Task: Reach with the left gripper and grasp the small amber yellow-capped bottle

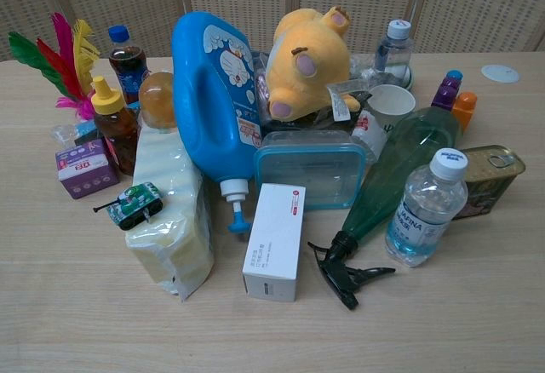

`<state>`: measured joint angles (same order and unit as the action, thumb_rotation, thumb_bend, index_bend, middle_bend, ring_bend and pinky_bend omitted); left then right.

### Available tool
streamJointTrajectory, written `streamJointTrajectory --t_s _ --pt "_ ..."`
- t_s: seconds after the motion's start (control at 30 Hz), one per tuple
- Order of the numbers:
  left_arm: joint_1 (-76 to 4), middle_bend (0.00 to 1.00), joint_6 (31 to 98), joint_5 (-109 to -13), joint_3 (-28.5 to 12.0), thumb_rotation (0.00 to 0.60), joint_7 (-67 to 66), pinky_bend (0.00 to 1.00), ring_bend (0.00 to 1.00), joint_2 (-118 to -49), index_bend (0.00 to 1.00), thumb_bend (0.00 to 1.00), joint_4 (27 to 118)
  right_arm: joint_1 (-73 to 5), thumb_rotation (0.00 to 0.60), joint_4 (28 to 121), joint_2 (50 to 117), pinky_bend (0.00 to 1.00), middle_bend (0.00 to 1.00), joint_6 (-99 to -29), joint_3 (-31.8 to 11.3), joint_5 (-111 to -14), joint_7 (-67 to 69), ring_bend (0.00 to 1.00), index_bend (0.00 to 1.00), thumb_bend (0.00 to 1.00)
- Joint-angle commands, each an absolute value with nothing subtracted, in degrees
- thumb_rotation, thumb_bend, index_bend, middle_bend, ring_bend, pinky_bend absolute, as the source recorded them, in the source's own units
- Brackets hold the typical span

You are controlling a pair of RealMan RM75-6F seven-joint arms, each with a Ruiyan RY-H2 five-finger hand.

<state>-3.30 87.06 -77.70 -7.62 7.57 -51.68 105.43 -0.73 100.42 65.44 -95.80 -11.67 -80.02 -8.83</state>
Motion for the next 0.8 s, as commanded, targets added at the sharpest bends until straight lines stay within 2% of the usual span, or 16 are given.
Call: streamJointTrajectory --t_s 0.03,0.27,0.37,0.6,0.8 --pt "-3.4 0.0 86.6 -77.5 -7.5 0.6 7.7 0.0 0.0 -51.8 0.0 0.26 105.2 -0.7 0.49 100.6 65.3 0.0 0.0 -95.7 -11.6 -80.1 -8.6 0.0 0.0 0.0" --pt "-4.6 0.0 83.8 -74.3 -8.4 0.6 7.9 0.0 0.0 -52.4 0.0 0.26 103.0 -0.3 0.491 101.1 64.7 0.0 0.0 -95.5 -11.6 -79.6 -7.8 0.0 0.0 0.0" --pt "-7.2 0.0 79.1 -70.9 -9.8 0.6 7.7 0.0 0.0 -52.6 0.0 0.26 101.4 -0.4 0.494 101.5 64.4 0.0 0.0 -95.4 -11.6 -79.7 -7.7 0.0 0.0 0.0" --pt "-18.5 0.0 62.8 -59.5 -14.0 0.6 0.5 0.0 0.0 -53.5 0.0 0.26 98.3 -0.3 0.493 102.3 63.8 0.0 0.0 -95.0 -11.2 -80.3 -7.2 0.0 0.0 0.0" --pt "-27.1 0.0 57.4 -51.2 -16.9 0.6 -7.7 0.0 0.0 -58.4 0.0 0.26 93.7 -0.2 0.493 102.4 63.2 0.0 0.0 -94.5 -11.1 -80.0 -6.3 0.0 0.0 0.0"
